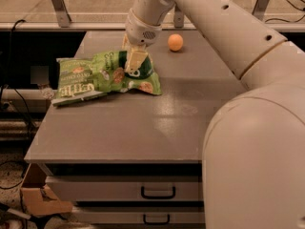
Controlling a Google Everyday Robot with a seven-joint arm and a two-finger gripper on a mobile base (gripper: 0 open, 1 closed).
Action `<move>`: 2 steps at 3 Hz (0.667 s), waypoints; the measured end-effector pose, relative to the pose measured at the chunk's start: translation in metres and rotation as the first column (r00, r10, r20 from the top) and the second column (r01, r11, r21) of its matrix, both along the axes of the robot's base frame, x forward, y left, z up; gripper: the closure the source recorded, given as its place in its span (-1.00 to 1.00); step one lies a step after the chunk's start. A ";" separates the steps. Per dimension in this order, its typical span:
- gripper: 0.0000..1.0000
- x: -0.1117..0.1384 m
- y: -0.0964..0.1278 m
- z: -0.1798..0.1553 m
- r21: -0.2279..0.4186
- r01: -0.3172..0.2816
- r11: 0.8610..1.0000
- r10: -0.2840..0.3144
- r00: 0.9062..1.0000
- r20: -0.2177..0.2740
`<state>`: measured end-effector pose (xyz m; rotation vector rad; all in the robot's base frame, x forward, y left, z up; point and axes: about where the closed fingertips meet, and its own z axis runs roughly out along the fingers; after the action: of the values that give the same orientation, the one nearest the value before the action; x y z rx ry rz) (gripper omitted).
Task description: Move green rice chip bag near green jalapeno chip bag
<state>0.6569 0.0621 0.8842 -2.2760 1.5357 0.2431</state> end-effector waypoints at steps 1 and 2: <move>0.20 0.001 0.003 -0.002 0.003 -0.001 1.000 0.001 1.000 0.001; -0.27 0.003 0.005 -0.005 0.005 -0.002 1.000 0.002 1.000 0.002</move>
Offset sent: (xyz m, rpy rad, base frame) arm 0.0013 0.0024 -0.0020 0.0027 -0.0010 0.0007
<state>0.6597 0.0674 0.8797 -2.2729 1.5305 0.2456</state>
